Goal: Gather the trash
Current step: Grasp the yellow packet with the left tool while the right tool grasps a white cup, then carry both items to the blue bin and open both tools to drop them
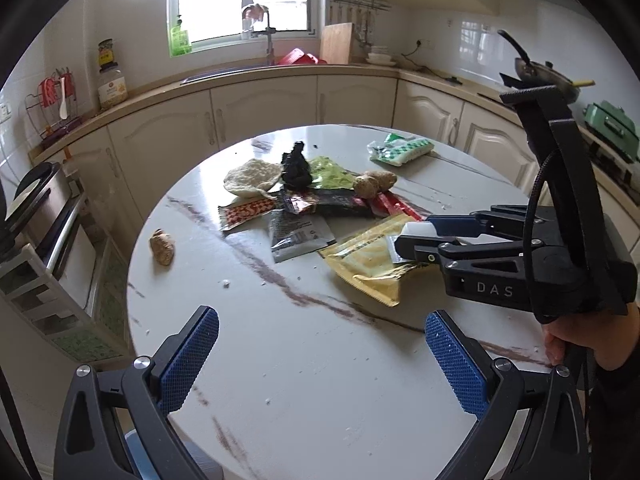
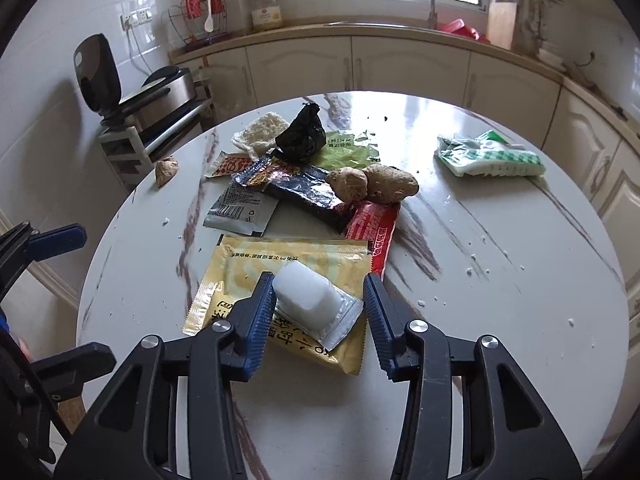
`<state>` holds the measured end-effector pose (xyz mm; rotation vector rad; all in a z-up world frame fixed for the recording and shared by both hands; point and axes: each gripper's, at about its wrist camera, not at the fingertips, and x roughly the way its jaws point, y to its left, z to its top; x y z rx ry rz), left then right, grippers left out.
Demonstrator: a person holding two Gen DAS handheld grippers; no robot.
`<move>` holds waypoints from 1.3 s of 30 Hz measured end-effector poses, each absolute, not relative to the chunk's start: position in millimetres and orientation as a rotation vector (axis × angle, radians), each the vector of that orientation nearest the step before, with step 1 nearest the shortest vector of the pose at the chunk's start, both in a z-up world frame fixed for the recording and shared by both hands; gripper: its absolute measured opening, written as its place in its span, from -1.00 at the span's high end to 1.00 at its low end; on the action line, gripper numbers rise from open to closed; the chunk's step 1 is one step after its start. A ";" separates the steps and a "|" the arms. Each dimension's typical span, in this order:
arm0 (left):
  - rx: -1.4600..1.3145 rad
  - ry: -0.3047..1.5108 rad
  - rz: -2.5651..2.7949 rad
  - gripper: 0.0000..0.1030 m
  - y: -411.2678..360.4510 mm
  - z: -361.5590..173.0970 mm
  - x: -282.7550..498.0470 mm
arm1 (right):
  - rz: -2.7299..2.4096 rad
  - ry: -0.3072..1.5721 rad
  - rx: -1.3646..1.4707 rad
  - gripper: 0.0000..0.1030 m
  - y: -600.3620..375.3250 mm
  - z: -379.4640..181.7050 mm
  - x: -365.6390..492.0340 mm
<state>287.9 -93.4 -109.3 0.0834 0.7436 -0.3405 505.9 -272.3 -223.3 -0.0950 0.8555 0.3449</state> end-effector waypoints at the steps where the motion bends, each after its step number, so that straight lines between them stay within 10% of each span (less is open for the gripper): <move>1: 0.087 0.744 -0.351 -0.97 -96.7 -109.1 290.0 | 0.344 0.848 -0.090 0.19 -275.3 -221.7 504.7; 14: 0.318 0.795 -0.420 -0.89 -170.2 -127.2 337.6 | 0.269 0.779 0.041 0.18 -348.9 -198.4 471.0; 22: 0.349 0.830 -0.426 -0.12 -191.2 -140.8 359.0 | 0.268 0.762 0.075 0.18 -361.2 -196.6 464.5; 26: 0.369 0.804 -0.411 0.78 -191.1 -141.8 360.1 | 0.275 0.763 0.081 0.18 -359.5 -197.5 463.4; 39: 0.065 0.722 -0.508 0.94 -141.6 -113.1 327.4 | 0.316 0.741 0.101 0.18 -328.4 -191.4 443.5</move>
